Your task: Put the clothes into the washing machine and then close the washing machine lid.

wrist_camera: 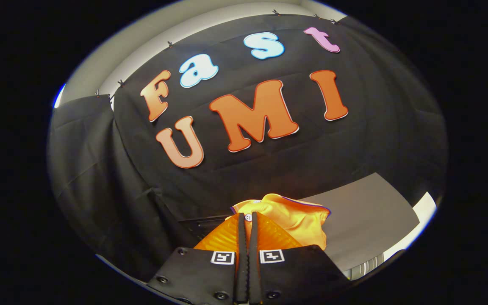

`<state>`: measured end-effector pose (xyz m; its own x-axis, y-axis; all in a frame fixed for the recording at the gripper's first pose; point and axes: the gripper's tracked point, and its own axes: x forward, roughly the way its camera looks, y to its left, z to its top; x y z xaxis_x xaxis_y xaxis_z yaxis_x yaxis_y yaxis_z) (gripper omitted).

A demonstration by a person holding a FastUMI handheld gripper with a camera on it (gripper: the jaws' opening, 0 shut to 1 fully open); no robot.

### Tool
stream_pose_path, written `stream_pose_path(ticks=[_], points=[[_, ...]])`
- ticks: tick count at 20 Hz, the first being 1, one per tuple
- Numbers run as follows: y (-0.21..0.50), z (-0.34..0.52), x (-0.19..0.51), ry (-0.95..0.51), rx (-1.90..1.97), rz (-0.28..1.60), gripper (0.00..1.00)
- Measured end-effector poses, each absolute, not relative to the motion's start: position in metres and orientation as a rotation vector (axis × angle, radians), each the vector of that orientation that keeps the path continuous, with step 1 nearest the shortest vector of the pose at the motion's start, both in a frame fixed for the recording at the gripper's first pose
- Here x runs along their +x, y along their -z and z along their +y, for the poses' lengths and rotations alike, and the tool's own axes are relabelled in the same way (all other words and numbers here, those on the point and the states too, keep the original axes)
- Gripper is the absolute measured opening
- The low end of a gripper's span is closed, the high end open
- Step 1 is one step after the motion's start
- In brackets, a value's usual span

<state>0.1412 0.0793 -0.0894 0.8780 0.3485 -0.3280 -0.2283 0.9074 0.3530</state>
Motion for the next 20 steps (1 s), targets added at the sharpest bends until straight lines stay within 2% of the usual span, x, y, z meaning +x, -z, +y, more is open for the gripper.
stream_pose_path(ticks=[4,10,20], points=[[0.090,0.141,0.122,-0.378,0.275,0.406,0.08],[0.128,0.219,0.120,-0.464,0.275,0.478,0.08],[0.227,0.285,0.164,-0.533,0.255,0.626,0.08]])
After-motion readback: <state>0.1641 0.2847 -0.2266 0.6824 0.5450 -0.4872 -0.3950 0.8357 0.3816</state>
